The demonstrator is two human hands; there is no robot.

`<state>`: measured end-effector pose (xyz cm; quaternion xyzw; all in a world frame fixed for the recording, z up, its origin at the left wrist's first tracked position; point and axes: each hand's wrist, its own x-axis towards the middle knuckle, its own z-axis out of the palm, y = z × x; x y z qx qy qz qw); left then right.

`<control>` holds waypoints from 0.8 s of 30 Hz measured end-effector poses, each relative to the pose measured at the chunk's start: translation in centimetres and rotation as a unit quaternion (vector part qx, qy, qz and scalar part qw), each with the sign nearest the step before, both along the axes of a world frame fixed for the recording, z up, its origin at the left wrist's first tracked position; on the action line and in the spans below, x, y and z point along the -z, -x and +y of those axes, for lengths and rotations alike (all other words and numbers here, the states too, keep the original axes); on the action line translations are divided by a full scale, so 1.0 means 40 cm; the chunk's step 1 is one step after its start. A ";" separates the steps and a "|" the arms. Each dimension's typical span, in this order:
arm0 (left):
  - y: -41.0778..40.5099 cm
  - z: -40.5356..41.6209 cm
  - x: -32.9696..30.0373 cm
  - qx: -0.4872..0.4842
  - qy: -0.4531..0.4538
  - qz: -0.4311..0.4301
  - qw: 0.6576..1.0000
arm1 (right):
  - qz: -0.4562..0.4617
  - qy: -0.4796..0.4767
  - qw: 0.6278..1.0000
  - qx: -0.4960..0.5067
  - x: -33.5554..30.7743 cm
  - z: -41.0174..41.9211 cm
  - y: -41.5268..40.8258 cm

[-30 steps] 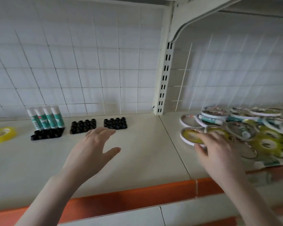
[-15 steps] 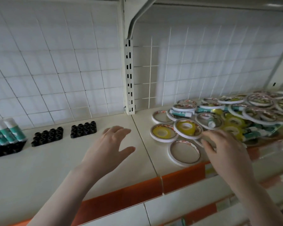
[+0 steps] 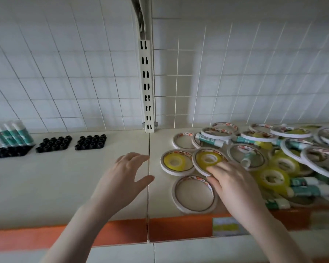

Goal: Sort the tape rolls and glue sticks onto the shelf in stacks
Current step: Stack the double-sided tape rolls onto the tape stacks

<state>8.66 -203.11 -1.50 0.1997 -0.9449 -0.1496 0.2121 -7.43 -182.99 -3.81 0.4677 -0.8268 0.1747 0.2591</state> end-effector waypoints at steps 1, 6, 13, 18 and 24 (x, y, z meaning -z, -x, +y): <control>-0.002 0.003 0.003 -0.005 -0.002 -0.003 1.000 | 0.003 0.004 1.000 -0.005 0.000 -0.001 0.004; -0.011 -0.001 0.002 -0.017 0.003 -0.020 1.000 | 0.023 0.020 0.999 -0.019 -0.003 -0.001 0.005; -0.012 -0.009 -0.023 0.008 0.019 -0.011 1.000 | 0.058 0.063 0.996 -0.039 -0.045 0.000 -0.006; 0.028 -0.006 -0.029 0.071 0.017 -0.016 0.997 | 0.062 0.071 0.996 -0.005 -0.059 0.029 0.007; 0.088 -0.006 -0.004 0.168 0.058 -0.034 0.983 | 0.073 0.077 0.994 0.023 -0.056 0.074 0.001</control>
